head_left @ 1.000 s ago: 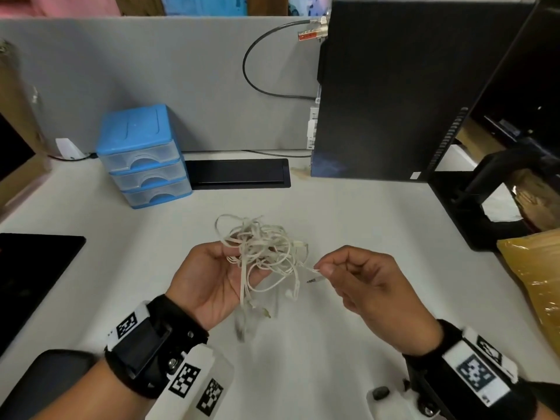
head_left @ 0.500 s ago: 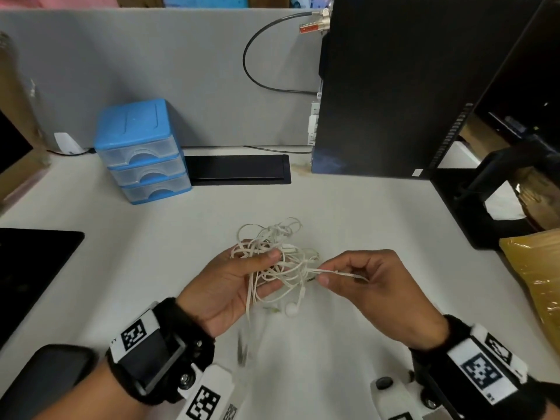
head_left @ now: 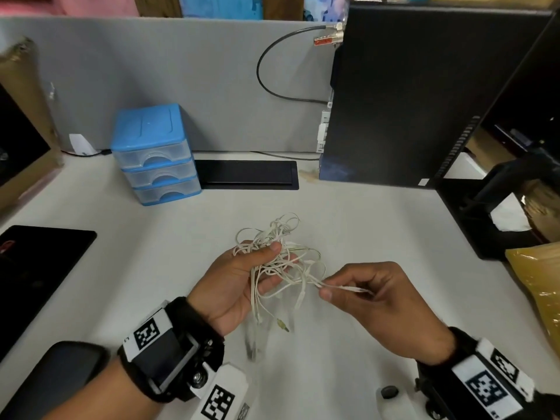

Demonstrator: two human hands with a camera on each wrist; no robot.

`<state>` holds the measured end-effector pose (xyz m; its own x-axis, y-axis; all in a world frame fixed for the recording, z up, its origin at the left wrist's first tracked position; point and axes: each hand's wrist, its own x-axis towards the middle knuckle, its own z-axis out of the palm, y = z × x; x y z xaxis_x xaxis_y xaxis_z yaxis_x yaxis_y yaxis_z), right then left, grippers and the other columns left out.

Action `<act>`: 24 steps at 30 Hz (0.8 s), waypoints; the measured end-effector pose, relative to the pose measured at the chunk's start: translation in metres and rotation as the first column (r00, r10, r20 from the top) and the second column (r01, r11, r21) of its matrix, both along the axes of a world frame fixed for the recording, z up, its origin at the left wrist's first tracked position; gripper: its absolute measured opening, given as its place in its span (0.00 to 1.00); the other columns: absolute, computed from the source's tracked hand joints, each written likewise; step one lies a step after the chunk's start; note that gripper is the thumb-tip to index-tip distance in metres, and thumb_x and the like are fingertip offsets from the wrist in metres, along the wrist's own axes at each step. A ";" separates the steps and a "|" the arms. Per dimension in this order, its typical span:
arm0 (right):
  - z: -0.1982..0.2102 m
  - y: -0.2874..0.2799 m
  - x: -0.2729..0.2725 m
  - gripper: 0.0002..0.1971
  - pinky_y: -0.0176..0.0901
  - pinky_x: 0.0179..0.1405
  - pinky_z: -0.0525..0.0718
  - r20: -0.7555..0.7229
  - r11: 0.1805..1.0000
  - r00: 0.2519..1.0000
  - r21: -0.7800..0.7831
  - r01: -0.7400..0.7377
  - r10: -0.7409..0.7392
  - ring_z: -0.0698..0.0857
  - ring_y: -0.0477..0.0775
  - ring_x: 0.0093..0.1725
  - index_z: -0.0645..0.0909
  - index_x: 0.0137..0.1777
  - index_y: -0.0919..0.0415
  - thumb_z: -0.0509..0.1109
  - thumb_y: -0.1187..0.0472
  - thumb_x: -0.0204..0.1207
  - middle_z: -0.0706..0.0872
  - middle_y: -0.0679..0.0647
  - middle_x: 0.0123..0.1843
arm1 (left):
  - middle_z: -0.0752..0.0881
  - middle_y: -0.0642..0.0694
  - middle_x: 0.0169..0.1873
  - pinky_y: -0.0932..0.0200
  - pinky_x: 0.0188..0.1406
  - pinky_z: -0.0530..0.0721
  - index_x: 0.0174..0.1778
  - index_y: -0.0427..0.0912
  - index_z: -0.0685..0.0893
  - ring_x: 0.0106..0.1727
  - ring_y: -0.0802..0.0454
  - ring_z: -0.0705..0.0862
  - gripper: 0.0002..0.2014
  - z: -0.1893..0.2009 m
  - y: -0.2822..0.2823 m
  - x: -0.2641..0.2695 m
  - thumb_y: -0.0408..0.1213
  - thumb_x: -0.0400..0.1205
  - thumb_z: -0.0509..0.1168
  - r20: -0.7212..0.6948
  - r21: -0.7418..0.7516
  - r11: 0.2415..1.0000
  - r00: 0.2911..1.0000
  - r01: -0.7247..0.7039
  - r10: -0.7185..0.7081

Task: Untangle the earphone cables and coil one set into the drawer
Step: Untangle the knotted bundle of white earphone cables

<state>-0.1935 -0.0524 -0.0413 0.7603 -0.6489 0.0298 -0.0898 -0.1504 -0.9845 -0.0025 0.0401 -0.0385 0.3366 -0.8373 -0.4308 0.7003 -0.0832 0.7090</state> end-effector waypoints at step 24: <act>-0.029 0.012 0.011 0.02 0.30 0.40 0.73 -0.108 0.960 0.992 -0.279 0.031 -0.063 0.79 0.48 0.39 0.91 0.38 0.46 0.77 0.53 0.68 0.84 0.43 0.38 | 0.90 0.28 0.51 0.46 0.49 0.90 0.59 0.23 0.81 0.48 0.36 0.91 0.26 -0.008 0.001 -0.026 0.35 0.70 0.76 0.257 0.068 0.998 0.966 0.002 -0.019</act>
<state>-0.1821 -0.0405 -0.0702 0.7381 -0.6625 0.1278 -0.2127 -0.4082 -0.8878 -0.0289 0.0415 -0.0469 0.4348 -0.8137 -0.3858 0.4934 -0.1432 0.8580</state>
